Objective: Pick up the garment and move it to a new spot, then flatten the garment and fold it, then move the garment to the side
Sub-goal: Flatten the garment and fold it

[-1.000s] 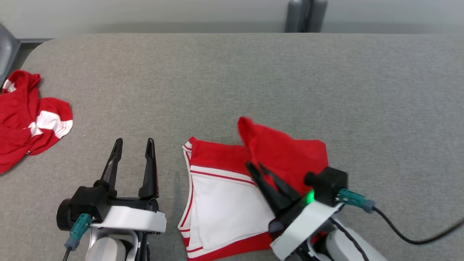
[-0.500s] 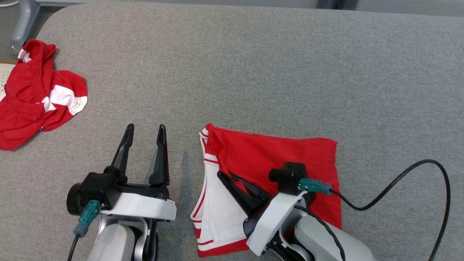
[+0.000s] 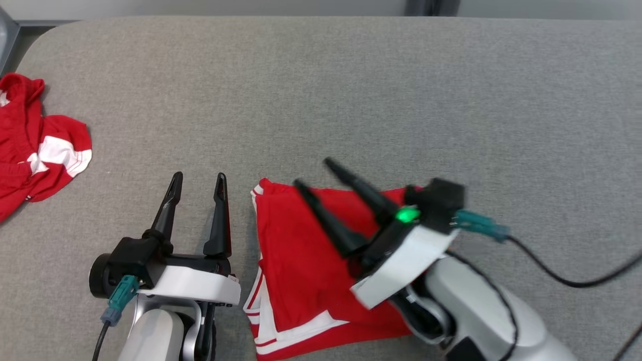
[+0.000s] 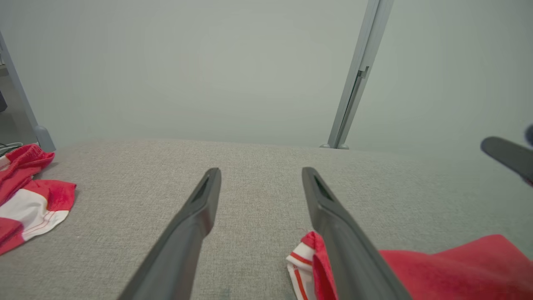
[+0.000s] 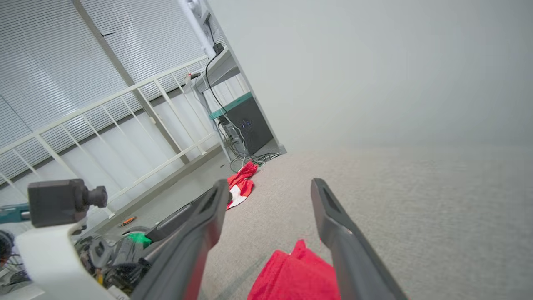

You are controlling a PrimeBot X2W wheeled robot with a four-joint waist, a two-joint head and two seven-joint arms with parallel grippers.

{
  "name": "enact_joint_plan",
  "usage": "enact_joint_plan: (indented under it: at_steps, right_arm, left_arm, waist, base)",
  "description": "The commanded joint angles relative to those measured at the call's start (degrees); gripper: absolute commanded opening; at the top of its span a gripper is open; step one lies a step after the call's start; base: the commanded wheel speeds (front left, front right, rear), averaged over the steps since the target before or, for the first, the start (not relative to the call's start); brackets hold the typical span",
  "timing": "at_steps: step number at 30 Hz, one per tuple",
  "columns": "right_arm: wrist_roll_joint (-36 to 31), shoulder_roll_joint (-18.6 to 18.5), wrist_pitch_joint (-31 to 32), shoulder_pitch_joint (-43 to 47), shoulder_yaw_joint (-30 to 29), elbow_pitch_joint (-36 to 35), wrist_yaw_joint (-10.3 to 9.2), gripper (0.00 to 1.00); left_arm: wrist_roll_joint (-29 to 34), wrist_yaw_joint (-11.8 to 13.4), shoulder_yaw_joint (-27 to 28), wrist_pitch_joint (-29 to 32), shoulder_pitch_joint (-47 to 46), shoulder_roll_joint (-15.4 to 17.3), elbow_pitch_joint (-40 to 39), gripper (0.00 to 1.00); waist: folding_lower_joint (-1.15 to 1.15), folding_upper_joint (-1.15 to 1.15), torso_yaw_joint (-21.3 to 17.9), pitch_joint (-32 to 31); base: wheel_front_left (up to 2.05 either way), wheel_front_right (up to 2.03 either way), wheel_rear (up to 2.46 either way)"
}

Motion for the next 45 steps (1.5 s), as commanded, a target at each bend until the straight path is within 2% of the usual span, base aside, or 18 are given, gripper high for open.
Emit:
enact_joint_plan:
  at_steps: [1, 8, 14, 18, 30, 45]
  right_arm:
    - [-0.8, -0.8, -0.3, 1.3, -0.9, -0.5, 0.11, 1.00]
    - [-8.3, -4.1, -0.3, 9.9, -20.6, -9.4, 0.11, 1.00]
    - [-13.9, -6.5, -0.3, 19.8, -35.9, -11.9, 0.11, 1.00]
    - [-18.0, -7.1, -0.3, 24.3, -41.1, -11.6, 0.11, 1.00]
    - [-23.3, -6.8, 0.6, 33.0, -45.1, -11.3, 0.11, 1.00]
    - [-25.6, -4.7, 2.8, 38.5, -48.9, -13.9, 0.11, 1.00]
  left_arm:
    - [0.4, 0.1, 0.3, -0.1, -0.1, 0.2, 0.1, 1.00]
    - [1.0, 0.0, 1.6, -0.1, 1.1, 0.2, 0.8, 1.00]
    - [2.0, -0.4, 4.1, -0.1, 2.8, 0.5, 0.7, 1.00]
    - [2.4, -1.0, 5.2, -0.1, 4.5, 1.1, 0.5, 1.00]
    - [3.7, -2.4, 4.6, -0.1, 10.1, 3.3, 1.6, 1.00]
    - [1.7, -1.2, 5.6, 0.4, 13.7, 3.9, 1.9, 1.00]
  waist:
    - [0.00, 0.00, -0.4, -0.4]
    - [0.00, 0.00, -2.2, -2.2]
    - [0.00, 0.00, -3.8, -4.7]
    - [0.00, 0.00, -4.6, -6.5]
    - [0.00, 0.00, -5.4, -12.4]
    - [0.00, 0.00, -4.9, -16.4]
  base:
    - [0.00, 0.00, 0.00]
    - [0.00, 0.00, 0.00]
    - [0.00, 0.00, 0.00]
    - [0.00, 0.00, 0.00]
    - [0.00, 0.00, 0.00]
    - [0.00, 0.00, 0.00]
